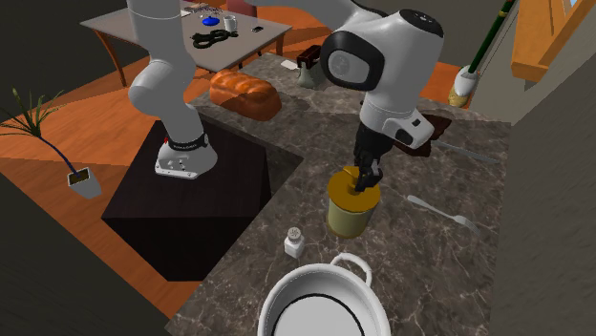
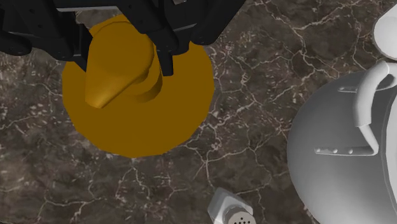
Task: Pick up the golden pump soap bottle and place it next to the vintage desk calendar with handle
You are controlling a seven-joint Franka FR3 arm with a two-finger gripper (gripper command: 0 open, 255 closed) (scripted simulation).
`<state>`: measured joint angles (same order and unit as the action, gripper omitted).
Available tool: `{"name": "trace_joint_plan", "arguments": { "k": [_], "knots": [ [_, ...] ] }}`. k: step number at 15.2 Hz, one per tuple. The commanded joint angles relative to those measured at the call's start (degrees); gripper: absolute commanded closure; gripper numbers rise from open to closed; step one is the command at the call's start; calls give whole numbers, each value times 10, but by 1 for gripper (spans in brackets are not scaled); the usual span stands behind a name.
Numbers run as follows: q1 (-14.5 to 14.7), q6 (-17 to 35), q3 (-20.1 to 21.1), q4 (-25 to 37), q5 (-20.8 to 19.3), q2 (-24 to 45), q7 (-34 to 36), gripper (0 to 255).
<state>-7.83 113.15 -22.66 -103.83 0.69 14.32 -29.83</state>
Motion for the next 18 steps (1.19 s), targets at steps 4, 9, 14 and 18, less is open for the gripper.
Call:
{"name": "trace_joint_plan", "arguments": {
  "k": [4,9,14,18],
  "knots": [
    [0,0,0,0,0,1,0,255],
    [0,-7,0,4,-1,-3,0,255],
    [1,-42,-2,29,-5,-14,1,255],
    [2,-71,-3,52,-8,-20,1,255]
  ]
}}
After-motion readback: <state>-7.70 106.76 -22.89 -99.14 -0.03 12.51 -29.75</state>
